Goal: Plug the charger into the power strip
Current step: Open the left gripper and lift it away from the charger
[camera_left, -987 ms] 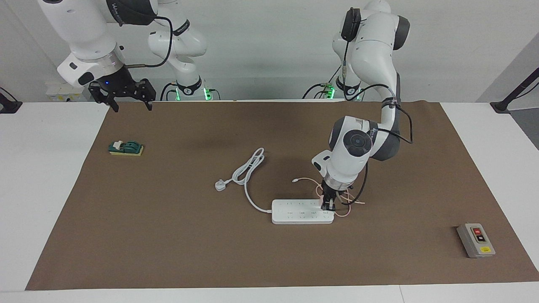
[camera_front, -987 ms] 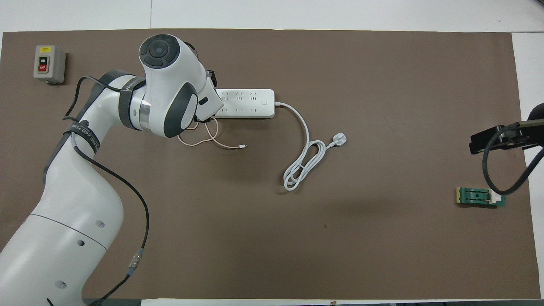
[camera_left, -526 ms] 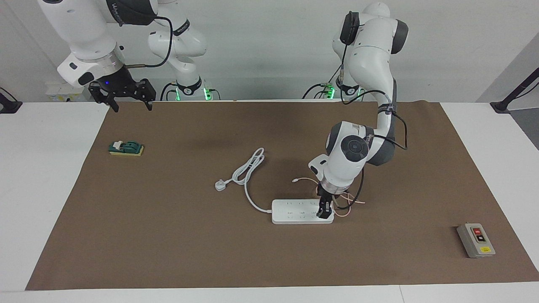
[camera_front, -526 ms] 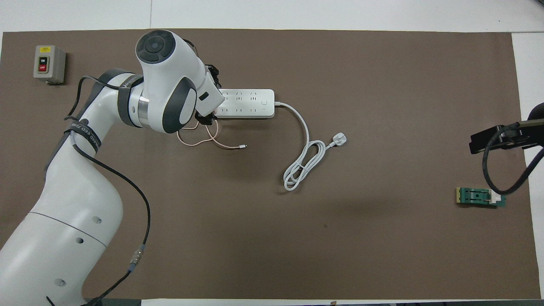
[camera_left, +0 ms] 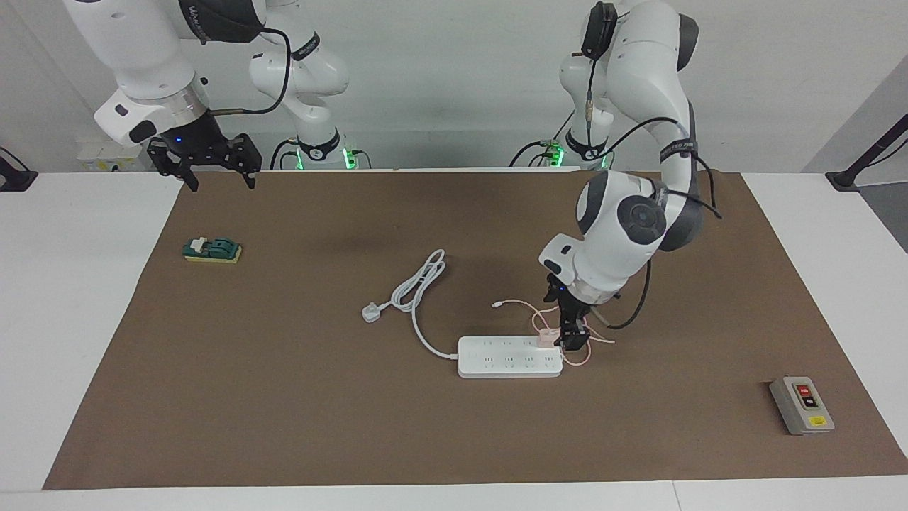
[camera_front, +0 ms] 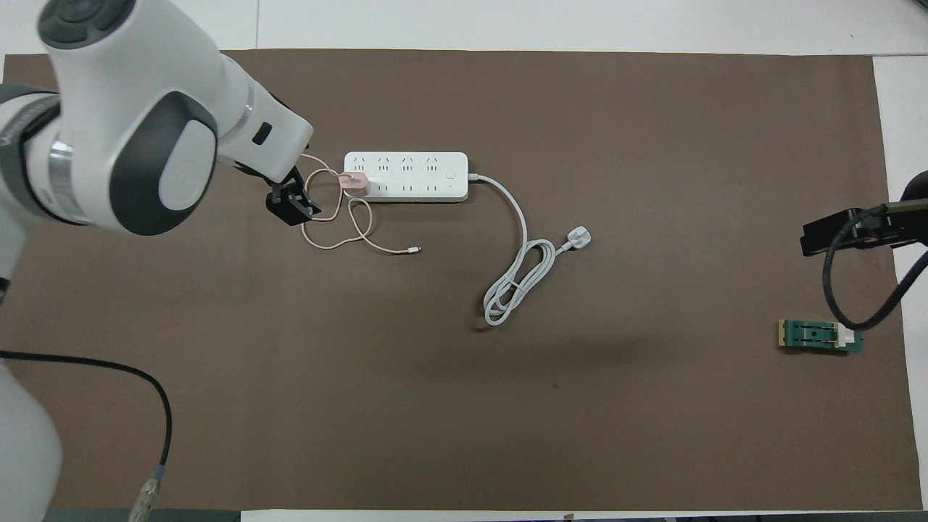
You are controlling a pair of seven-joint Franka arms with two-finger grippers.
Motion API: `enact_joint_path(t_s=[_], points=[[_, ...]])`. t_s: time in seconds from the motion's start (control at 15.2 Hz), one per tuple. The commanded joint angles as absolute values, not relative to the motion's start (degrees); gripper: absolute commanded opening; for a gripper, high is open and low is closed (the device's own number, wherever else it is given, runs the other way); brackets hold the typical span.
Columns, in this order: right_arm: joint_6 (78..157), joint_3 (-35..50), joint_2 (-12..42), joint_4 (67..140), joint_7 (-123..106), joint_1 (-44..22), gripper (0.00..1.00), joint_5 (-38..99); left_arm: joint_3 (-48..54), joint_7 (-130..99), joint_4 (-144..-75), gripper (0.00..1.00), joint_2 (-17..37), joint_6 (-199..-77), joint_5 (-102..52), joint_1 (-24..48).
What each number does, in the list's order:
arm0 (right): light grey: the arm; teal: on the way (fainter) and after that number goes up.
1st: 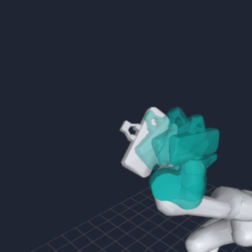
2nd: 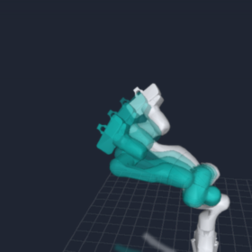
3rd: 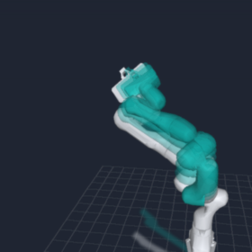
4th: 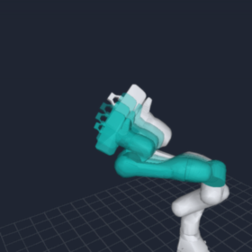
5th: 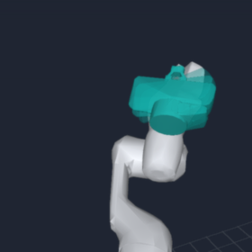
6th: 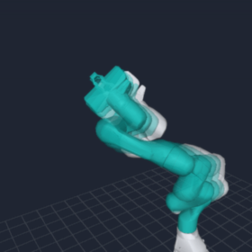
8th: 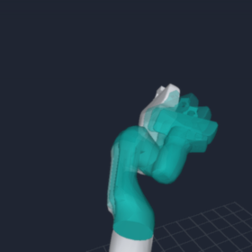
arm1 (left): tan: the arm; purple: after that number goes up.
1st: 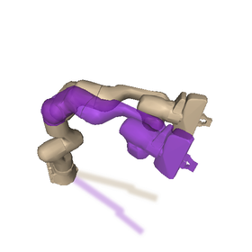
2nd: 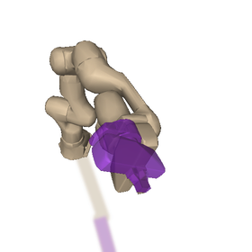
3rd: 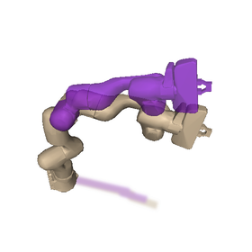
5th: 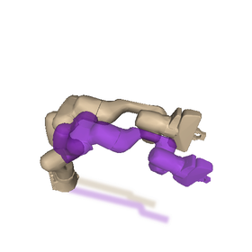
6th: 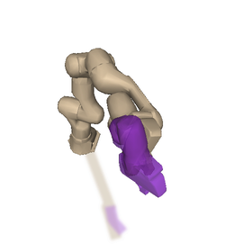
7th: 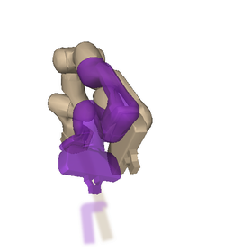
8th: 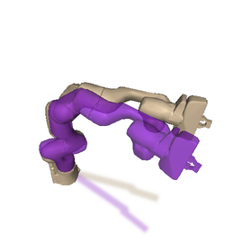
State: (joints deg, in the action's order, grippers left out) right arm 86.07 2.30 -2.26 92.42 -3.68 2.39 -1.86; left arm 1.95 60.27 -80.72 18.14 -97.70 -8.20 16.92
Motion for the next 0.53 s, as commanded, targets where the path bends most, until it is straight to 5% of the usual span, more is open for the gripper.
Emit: enact_joint_path(t_s=[0.0,0.46], points=[[86.84,2.99,-2.90,93.34,-2.64,3.08,1.00,-2.02,1.32,57.67,-83.06,1.00,12.76,-93.00,-8.35,12.93],[86.84,2.99,-2.90,93.34,-2.72,2.99,1.00,-2.02,-2.11,37.46,-82.71,1.00,5.98,-89.04,-2.48,12.57]])
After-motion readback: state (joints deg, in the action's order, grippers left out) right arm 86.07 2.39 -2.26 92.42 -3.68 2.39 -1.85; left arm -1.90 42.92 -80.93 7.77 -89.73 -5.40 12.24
